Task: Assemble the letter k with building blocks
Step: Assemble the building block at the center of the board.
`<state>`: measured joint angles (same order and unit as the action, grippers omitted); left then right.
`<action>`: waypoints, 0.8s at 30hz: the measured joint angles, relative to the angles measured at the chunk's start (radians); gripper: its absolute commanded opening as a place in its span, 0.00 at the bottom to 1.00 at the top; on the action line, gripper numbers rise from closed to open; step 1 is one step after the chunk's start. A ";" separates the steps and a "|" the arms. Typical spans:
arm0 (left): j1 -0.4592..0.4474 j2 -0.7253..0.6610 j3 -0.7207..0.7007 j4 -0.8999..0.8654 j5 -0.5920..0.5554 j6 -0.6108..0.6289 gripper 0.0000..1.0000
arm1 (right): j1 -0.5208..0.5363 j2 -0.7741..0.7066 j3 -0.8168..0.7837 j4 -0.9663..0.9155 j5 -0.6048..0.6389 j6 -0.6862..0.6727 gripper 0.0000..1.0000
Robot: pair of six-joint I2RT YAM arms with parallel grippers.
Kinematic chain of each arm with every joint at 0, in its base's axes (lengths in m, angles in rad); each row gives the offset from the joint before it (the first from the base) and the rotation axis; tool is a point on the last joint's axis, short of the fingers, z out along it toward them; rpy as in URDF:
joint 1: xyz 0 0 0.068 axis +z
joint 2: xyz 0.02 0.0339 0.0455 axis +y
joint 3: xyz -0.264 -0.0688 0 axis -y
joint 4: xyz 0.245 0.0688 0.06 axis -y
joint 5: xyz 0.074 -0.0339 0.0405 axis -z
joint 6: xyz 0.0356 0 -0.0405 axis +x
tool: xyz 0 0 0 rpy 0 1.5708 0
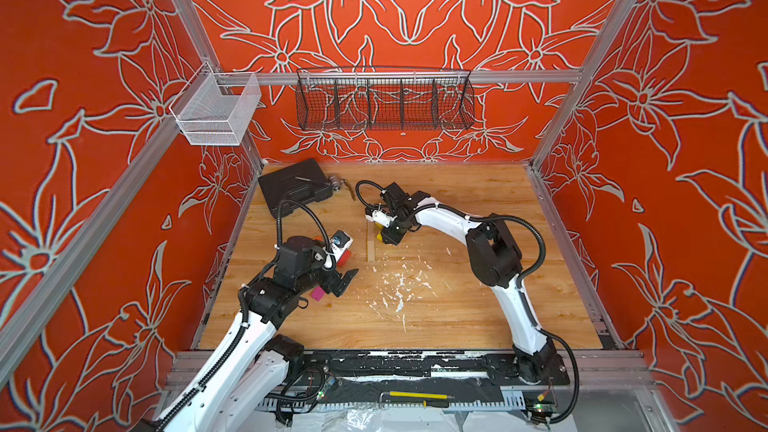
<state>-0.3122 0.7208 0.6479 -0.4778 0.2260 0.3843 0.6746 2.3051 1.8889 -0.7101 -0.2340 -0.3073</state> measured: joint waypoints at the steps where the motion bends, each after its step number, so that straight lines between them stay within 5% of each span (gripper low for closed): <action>1: 0.000 0.000 0.000 0.000 0.002 0.000 0.97 | 0.000 0.004 0.003 0.000 0.000 0.000 0.28; 17: 0.012 0.005 0.000 0.000 0.026 -0.002 0.97 | -0.002 0.019 0.013 0.003 -0.012 0.023 0.49; 24: 0.012 0.015 0.000 0.000 0.052 -0.004 0.97 | -0.002 -0.072 -0.133 0.088 -0.014 0.063 0.51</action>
<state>-0.3000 0.7361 0.6479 -0.4778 0.2783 0.3805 0.6731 2.2333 1.7557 -0.6224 -0.2485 -0.2447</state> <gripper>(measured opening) 0.975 0.505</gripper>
